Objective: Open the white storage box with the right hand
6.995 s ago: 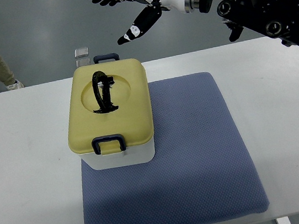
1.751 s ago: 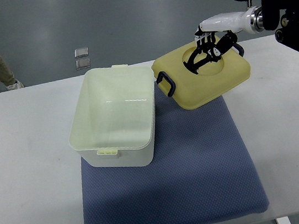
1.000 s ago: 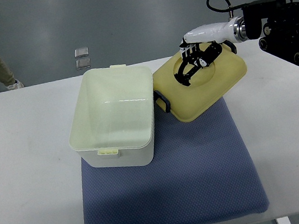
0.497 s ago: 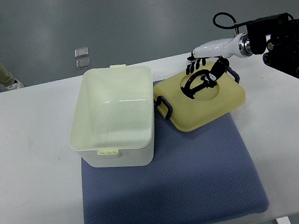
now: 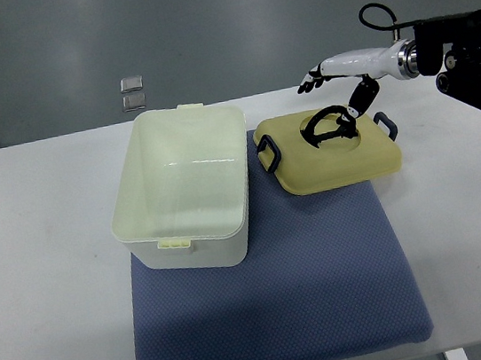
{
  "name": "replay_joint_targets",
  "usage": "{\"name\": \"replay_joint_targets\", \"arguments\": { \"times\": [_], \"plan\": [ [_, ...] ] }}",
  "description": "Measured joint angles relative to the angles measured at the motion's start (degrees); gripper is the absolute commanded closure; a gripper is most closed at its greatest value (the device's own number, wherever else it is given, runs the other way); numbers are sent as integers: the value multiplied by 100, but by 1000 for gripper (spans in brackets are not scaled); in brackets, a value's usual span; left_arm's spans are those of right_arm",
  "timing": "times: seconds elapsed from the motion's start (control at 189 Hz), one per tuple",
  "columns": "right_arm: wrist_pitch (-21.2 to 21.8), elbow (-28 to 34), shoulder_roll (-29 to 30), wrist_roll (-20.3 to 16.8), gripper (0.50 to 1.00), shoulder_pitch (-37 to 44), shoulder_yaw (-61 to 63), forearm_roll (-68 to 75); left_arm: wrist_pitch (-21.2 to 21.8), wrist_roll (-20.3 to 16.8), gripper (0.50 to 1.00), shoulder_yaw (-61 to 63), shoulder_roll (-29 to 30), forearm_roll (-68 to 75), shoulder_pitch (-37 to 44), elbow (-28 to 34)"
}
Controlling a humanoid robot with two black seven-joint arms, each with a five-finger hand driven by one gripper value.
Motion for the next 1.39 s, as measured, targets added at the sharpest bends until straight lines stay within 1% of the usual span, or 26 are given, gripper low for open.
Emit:
{"name": "replay_joint_targets", "arguments": {
  "times": [0.116, 0.243, 0.37, 0.487, 0.746, 0.847, 0.868, 0.873, 0.878, 0.884, 0.915, 0.974, 0.995, 1.026, 1.392],
  "plan": [
    [20, -28, -25, -1, 681, -90, 485, 707, 0, -1, 500, -4, 0, 0, 0, -3],
    [-39, -98, 41, -53, 681, -423, 1239, 2019, 0, 0, 500, -5, 0, 0, 1, -4],
    [-227, -123, 101, -72, 679, -811, 1871, 3318, 0, 0, 500, -5, 0, 0, 0, -10],
    [-357, -123, 200, -76, 679, -1105, 2105, 4241, 0, 0, 500, -5, 0, 0, 0, -12],
    [-393, -115, 418, -82, 679, -1563, 2199, 6274, 0, 2, 500, -14, 0, 0, 0, -15],
    [-409, -114, 452, -82, 677, -1634, 2206, 6734, 0, 2, 500, -14, 0, 0, 0, -19],
    [-413, -114, 459, -82, 664, -1648, 2207, 6835, 0, 2, 500, -14, 0, 0, 0, -19],
    [-413, -113, 460, -82, 648, -1651, 2208, 6854, 0, 2, 500, -14, 0, 0, 0, -19],
    [-413, -113, 461, -82, 648, -1653, 2208, 6874, 0, 2, 500, -14, 0, 0, 0, -20],
    [-413, -113, 462, -82, 632, -1656, 2208, 6893, 0, 2, 500, -14, 0, 0, 0, -20],
    [-414, -110, 469, -82, 609, -1670, 2210, 7002, 0, 2, 500, -14, 0, 0, 0, -20],
    [-413, -101, 476, -75, 601, -1699, 2211, 7164, 0, 2, 500, -14, 0, 0, 1, -20],
    [-409, -98, 476, -73, 587, -1704, 2211, 7198, 0, 2, 500, -14, 0, 0, 0, -20],
    [-396, -94, 476, -70, 579, -1710, 2211, 7236, 0, 2, 500, -14, 0, 0, 0, -20],
    [-349, -87, 457, -59, 576, -1719, 2211, 7241, 0, 2, 500, -6, 0, 0, 0, -12]
  ]
}}
